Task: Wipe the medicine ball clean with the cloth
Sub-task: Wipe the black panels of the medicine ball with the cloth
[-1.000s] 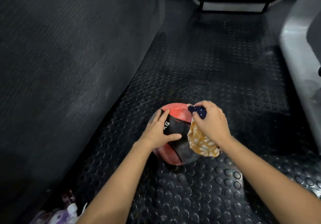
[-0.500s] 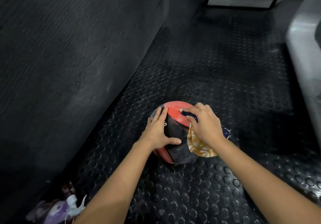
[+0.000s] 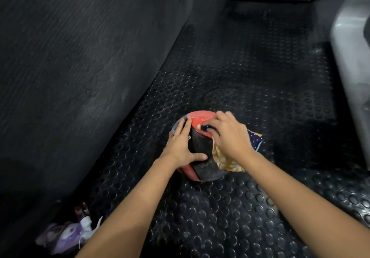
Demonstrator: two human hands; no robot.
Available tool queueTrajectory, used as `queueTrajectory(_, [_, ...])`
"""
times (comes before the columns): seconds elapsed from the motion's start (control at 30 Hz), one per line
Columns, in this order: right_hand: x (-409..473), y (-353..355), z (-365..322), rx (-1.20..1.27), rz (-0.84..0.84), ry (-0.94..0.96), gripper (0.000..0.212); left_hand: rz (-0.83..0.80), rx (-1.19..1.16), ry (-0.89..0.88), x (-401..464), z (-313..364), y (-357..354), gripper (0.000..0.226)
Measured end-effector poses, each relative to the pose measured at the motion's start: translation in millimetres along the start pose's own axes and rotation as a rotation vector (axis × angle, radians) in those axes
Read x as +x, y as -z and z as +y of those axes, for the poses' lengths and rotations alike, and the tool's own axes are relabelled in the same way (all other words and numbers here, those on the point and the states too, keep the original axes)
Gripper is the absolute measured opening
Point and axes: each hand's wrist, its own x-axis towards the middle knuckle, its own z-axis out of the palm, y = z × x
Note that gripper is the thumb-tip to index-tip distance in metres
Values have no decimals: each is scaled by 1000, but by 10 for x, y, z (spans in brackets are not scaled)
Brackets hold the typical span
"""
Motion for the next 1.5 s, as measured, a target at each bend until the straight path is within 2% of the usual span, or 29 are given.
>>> queueTrajectory(0.07, [33,-5,-27,8,21,-123,25,-2,20,8,16,21,5,124])
queueTrajectory(0.2, [-213,-69,-129,-29,4,124,30,-8,4,7,23,-26,22,126])
queueTrajectory(0.23, [-187,-43,-55,-23,-2,125,27,0,-6,3,6,-33,7,125])
queueTrajectory(0.33, [-12,-10,98,73,59,-176,24,14,9,1,-10,-16,-21,123])
queueTrajectory(0.37, [-39,-33,67,62,79,-183,24,10,19,6,0,-10,-10,123])
queueTrajectory(0.5, [-296,-119,-52,0,64,125,29,-1,24,5,9,-24,11,125])
queueTrajectory(0.53, [-266,-90,9,-12,52,129,27,2,19,5,-7,-21,-5,124])
queueTrajectory(0.63, [-77,-38,128,68,88,-170,23,7,25,11,-11,-2,-27,123])
queueTrajectory(0.67, [-102,-53,87,61,105,-183,23,5,28,15,4,2,-13,123])
queueTrajectory(0.8, [-339,-130,-42,-5,85,139,27,1,21,6,10,-27,13,125])
queueTrajectory(0.83, [-300,-107,17,-28,74,145,25,3,18,2,-7,-27,1,124])
queueTrajectory(0.93, [-83,-49,118,32,107,-176,22,10,30,-2,-17,2,-21,122])
queueTrajectory(0.97, [-90,-59,77,25,112,-207,23,9,37,2,-1,12,-13,122])
queueTrajectory(1.0, [-117,-74,13,22,106,-161,24,9,43,3,13,14,-4,123])
queueTrajectory(1.1, [-260,-132,-102,-54,44,141,35,12,35,-4,21,-16,-2,124])
queueTrajectory(1.13, [-210,-108,-50,-72,22,162,32,11,33,-6,8,-21,-5,124])
queueTrajectory(1.23, [88,-5,128,-16,47,-144,25,15,42,-19,-8,-13,-10,123])
queueTrajectory(1.3, [111,-11,117,16,53,-214,25,13,53,-21,4,0,3,123])
queueTrajectory(1.43, [-162,-1,-95,-95,29,128,24,2,57,-28,21,-25,27,124])
queueTrajectory(1.5, [-88,17,9,-123,5,121,21,7,55,-34,3,-26,11,124])
